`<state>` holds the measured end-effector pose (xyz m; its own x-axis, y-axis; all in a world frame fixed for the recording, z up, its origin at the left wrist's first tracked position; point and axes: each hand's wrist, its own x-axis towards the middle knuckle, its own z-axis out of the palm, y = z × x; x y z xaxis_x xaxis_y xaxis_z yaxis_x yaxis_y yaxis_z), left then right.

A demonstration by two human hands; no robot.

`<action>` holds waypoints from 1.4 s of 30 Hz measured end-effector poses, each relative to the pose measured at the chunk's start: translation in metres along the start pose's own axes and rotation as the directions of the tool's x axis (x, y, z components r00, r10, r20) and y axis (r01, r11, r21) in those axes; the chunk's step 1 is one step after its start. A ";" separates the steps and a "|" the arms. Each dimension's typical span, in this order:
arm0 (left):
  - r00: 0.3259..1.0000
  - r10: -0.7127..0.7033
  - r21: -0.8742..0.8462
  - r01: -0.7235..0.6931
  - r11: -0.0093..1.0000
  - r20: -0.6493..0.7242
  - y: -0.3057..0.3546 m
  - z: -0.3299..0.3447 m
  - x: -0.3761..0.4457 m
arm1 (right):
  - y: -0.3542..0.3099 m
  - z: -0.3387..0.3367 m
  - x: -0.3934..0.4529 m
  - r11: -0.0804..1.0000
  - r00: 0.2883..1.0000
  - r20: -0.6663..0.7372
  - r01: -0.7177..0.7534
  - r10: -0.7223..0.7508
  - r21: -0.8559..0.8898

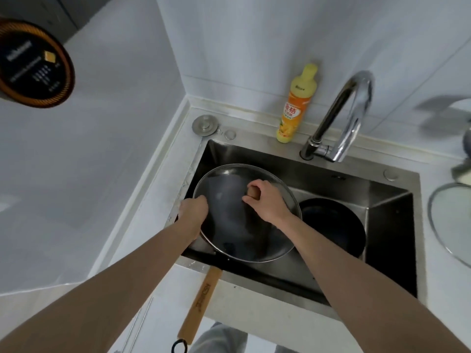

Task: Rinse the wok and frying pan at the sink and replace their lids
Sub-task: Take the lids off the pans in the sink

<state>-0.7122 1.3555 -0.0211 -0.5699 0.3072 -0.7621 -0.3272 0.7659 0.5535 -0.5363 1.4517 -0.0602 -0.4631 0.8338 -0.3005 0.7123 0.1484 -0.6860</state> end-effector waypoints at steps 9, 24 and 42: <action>0.979 0.199 -0.049 -0.201 0.978 -0.050 0.018 0.043 -0.073 | 0.017 -0.085 -0.076 0.999 0.983 -0.179 0.031 -0.033 -0.017; 0.808 0.381 -0.009 -0.422 0.907 0.450 -0.089 0.341 -0.339 | 0.235 -0.324 -0.358 0.935 0.770 -0.553 -0.352 0.319 0.050; 0.773 -0.028 0.395 -0.291 0.871 0.633 -0.179 0.434 -0.380 | 0.385 -0.310 -0.445 0.801 0.665 -0.497 -0.589 0.558 0.111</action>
<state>-0.1104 1.3462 0.0232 0.0461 0.5736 -0.8178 0.1783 0.8008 0.5717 0.1075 1.3025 0.0153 0.3514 0.9013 -0.2532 0.7844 -0.4311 -0.4460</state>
